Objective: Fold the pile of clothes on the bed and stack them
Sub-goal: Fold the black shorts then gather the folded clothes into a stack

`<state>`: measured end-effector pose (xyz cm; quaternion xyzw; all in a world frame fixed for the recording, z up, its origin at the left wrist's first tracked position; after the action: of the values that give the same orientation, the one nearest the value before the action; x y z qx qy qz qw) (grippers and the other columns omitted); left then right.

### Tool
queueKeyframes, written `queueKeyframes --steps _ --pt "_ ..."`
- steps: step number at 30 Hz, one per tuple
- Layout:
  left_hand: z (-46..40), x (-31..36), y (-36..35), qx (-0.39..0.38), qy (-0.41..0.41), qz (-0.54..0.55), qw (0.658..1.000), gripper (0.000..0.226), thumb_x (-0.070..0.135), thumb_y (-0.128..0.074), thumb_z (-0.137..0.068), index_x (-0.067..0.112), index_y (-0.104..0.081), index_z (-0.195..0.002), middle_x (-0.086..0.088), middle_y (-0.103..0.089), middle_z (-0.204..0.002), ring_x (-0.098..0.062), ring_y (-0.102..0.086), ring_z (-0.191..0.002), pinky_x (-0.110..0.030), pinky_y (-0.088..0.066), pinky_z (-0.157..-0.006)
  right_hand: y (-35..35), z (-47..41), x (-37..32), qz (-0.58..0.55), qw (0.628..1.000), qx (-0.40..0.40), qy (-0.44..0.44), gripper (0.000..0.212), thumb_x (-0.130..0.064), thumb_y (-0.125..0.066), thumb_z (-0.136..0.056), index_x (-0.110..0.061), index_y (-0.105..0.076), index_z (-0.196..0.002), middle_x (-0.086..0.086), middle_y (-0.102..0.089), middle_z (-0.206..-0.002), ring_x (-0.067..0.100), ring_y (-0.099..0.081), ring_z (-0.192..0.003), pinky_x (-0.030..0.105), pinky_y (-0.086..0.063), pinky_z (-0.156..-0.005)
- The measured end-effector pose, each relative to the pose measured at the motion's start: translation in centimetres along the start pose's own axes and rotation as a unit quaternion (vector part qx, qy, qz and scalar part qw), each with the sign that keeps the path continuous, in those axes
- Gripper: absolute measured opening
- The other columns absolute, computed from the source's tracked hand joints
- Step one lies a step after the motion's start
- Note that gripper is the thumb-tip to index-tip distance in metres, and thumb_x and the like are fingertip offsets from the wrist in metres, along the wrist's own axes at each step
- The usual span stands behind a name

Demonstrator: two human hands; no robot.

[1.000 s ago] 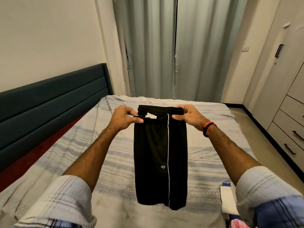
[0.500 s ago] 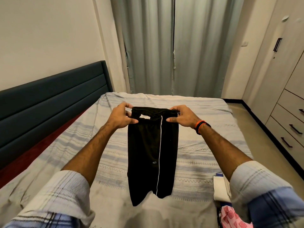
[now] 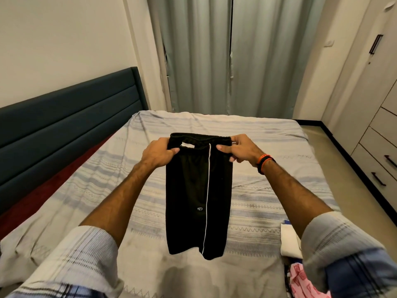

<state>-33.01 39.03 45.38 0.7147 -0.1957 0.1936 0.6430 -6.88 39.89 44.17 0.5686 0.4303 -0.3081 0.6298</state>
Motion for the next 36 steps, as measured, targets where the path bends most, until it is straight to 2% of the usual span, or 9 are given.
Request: queueKeyframes --steps 2,4,8,13,17,24,28,32,36 --pt "-1.2 -0.2 -0.4 -0.012 0.019 0.027 0.999 0.033 0.029 -0.06 -0.095 0.014 -0.057 -0.125 -0.007 -0.065 -0.117 -0.028 -0.068 -0.097 -0.043 -0.057 -0.086 -0.8 -1.2 0.9 -0.057 0.997 -0.02 -0.037 0.031 -0.028 -0.068 -0.092 -0.007 -0.065 -0.116 0.008 -0.072 -0.1 0.019 -0.072 -0.063 0.018 -0.046 -0.042" --pt "-2.8 -1.0 -1.5 -0.044 0.066 0.103 0.991 0.03 0.019 -0.063 -0.094 0.011 -0.056 -0.123 -0.009 -0.066 -0.112 -0.028 -0.073 -0.084 -0.042 -0.06 -0.079 -1.6 -3.1 2.0 -0.098 0.992 -0.04 -0.069 0.036 -0.027 -0.067 -0.093 -0.008 -0.061 -0.122 0.01 -0.071 -0.112 0.027 -0.075 -0.077 0.028 -0.06 -0.056" --pt "-6.7 -3.9 -3.6 -0.056 0.129 0.195 0.971 0.024 0.011 -0.067 -0.091 0.004 -0.058 -0.111 -0.016 -0.067 -0.109 -0.028 -0.072 -0.085 -0.042 -0.061 -0.079 -3.5 -7.5 4.5 -0.109 0.986 -0.054 -0.117 0.04 -0.025 -0.067 -0.093 -0.003 -0.057 -0.125 0.011 -0.066 -0.12 0.031 -0.074 -0.089 0.044 -0.061 -0.08" --pt "-12.2 -5.1 -3.9 -0.029 0.111 0.211 0.971 0.015 0.012 -0.068 -0.09 0.009 -0.061 -0.103 -0.017 -0.066 -0.11 -0.031 -0.068 -0.095 -0.045 -0.06 -0.08 -3.8 -13.8 5.3 -0.073 0.992 0.012 -0.106 0.038 -0.027 -0.065 -0.094 -0.006 -0.059 -0.125 0.012 -0.066 -0.123 0.026 -0.071 -0.099 0.033 -0.059 -0.08" --pt "-16.3 -3.9 -1.1 0.027 0.047 0.21 0.976 0.024 0.018 -0.066 -0.091 0.013 -0.064 -0.114 -0.008 -0.067 -0.109 -0.025 -0.065 -0.1 -0.043 -0.057 -0.09 -2.1 -17.4 3.2 -0.095 0.99 0.097 -0.027 0.024 -0.026 -0.066 -0.094 -0.011 -0.062 -0.112 0.011 -0.068 -0.114 0.026 -0.067 -0.105 0.043 -0.056 -0.093" --pt "-16.7 -3.7 -0.8 0.04 -0.017 0.165 0.985 0.021 0.011 -0.065 -0.092 0.009 -0.063 -0.112 -0.002 -0.063 -0.101 -0.017 -0.057 -0.092 -0.024 -0.043 -0.08 -1.6 -18.0 3.3 -0.065 0.99 0.125 0.018 0.018 -0.031 -0.072 -0.087 -0.017 -0.065 -0.096 0.009 -0.068 -0.1 0.032 -0.066 -0.102 0.05 -0.056 -0.09" --pt "-13.1 -5.9 -4.3 0.005 0.012 0.167 0.986 0.022 0.006 -0.064 -0.092 0.008 -0.061 -0.114 -0.002 -0.063 -0.101 -0.013 -0.055 -0.088 -0.007 -0.041 -0.065 -4.0 -14.3 6.1 -0.034 0.995 0.094 0.015 0.012 -0.02 -0.07 -0.09 -0.011 -0.064 -0.094 0.004 -0.067 -0.091 0.024 -0.064 -0.091 0.037 -0.054 -0.084" --pt "-8.0 -9.8 -9.2 -0.043 0.05 0.152 0.986 0.02 0.007 -0.066 -0.09 0.01 -0.062 -0.11 0.001 -0.062 -0.098 -0.015 -0.057 -0.093 -0.018 -0.038 -0.076 -7.6 -9.4 10.9 0.009 0.998 0.053 -0.021 0.017 -0.015 -0.074 -0.087 -0.002 -0.064 -0.093 0.01 -0.066 -0.088 0.026 -0.063 -0.085 0.036 -0.051 -0.077" --pt "-1.5 -13.8 -15.9 -0.117 0.087 0.119 0.982 0.025 0.006 -0.068 -0.088 0.01 -0.064 -0.112 -0.001 -0.063 -0.1 -0.02 -0.06 -0.1 -0.022 -0.04 -0.079 -12.0 -2.9 17.8 0.026 0.996 -0.009 -0.088 0.013 -0.019 -0.077 -0.084 -0.018 -0.064 -0.083 0.001 -0.066 -0.083 0.021 -0.063 -0.084 0.039 -0.05 -0.081"
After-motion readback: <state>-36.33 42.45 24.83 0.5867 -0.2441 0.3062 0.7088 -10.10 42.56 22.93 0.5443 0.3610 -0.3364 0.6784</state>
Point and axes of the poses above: each hand's wrist, its own z-axis away from the middle knuckle, its own y-axis out of the back of the hand, x = y × z, the point moved 8 cm from there along -z, towards the middle knuckle
